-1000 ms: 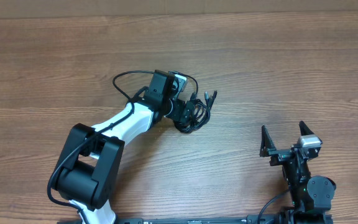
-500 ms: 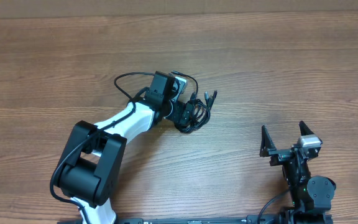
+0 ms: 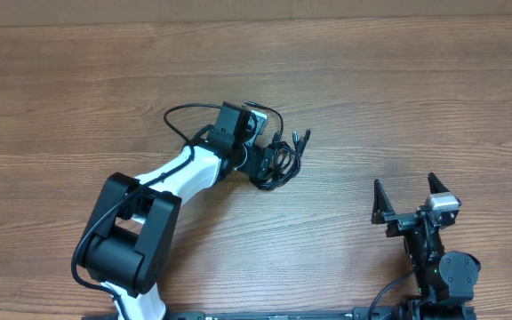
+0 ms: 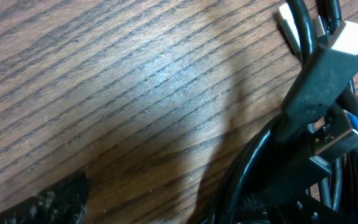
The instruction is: Untangle cables
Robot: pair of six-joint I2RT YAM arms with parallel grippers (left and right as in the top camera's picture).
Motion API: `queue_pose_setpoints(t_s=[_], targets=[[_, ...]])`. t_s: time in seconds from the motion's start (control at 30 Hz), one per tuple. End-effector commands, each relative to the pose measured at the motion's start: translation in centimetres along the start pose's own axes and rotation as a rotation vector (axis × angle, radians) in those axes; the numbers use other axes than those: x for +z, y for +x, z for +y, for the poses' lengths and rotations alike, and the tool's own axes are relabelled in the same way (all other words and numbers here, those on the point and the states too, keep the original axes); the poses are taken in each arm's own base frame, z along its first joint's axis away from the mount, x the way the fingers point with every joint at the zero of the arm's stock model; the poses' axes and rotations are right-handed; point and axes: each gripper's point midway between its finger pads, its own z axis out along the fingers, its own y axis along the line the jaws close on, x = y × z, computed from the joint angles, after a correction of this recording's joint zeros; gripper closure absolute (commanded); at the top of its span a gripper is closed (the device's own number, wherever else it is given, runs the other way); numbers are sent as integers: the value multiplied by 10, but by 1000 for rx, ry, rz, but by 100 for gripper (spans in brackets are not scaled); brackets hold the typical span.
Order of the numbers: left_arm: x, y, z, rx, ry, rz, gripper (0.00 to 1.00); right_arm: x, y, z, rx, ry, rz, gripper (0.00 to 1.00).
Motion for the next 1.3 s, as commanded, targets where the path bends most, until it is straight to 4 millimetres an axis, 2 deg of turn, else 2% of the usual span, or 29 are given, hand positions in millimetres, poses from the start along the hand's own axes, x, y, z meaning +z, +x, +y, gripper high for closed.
queue_pose_setpoints(t_s=[0.0,0.17,0.27,0.43,0.57,0.67,0.9,1.0,1.27], targets=[[4,5,-2,21,4,23,10,0,3,0,-1,3,0,0],[5,15,0,18,-7,47,7,0,3,0,-1,3,0,0],[6,19,-1,12,-2,55,11,0,3,0,-1,3,0,0],[8,20,-2,12,-4,59,13,0,3,0,-1,3,0,0],[24,39,0,4,0,117,12,0,3,0,-1,3,0,0],[31,48,-2,-4,21,146,18,0,3,0,-1,3,0,0],[30,40,-5,1,35,117,23,0,3,0,-1,3,0,0],[30,42,2,2,-10,125,30,0,3,0,-1,3,0,0],[28,47,24,21,-155,144,41,0,3,0,-1,3,0,0]])
